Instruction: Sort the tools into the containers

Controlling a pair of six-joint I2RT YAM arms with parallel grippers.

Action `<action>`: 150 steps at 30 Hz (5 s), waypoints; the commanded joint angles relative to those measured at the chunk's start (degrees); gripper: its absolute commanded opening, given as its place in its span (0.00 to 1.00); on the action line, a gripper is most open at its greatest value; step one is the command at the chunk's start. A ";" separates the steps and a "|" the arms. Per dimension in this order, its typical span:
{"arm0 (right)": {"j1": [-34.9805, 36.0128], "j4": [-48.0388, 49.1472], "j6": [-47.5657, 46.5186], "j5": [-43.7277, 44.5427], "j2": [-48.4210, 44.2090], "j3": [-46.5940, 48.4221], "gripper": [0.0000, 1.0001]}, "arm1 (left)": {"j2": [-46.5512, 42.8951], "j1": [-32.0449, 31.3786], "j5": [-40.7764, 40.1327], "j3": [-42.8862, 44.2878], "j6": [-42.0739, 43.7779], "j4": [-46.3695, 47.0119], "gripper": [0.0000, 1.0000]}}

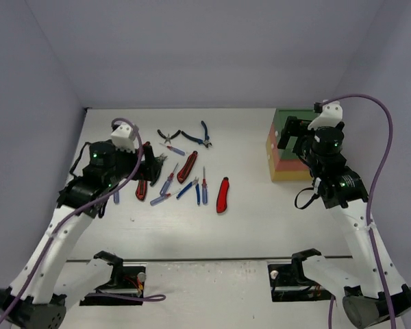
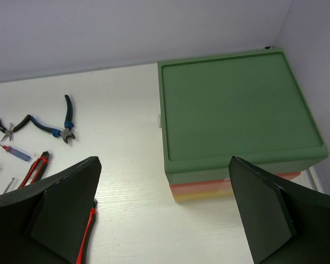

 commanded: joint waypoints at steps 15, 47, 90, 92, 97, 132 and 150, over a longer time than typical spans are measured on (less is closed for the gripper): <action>-9.82 4.22 -1.56 -15.44 15.54 8.17 0.74 | 45.28 -11.74 21.66 22.13 -36.66 31.70 0.82; -4.35 2.81 1.55 -5.94 28.80 8.96 0.15 | 52.11 -14.98 18.43 24.63 -40.14 30.71 0.82; -2.45 1.15 5.80 -16.89 25.08 6.88 0.00 | 82.85 -18.94 28.11 48.49 -51.39 48.62 0.49; -2.53 1.23 5.45 -17.01 24.93 6.61 0.00 | 83.33 -18.88 28.06 48.42 -51.39 50.01 0.49; -2.53 1.22 5.13 -17.59 24.85 6.46 0.00 | 84.96 -18.94 27.39 48.67 -52.76 52.96 0.46; -3.14 1.16 4.25 -19.31 23.81 5.68 0.00 | 91.98 -18.94 30.71 49.45 -59.01 74.13 0.28; -3.14 1.14 3.81 -19.88 23.78 5.49 0.00 | 94.22 -18.94 29.42 50.09 -65.28 83.98 0.17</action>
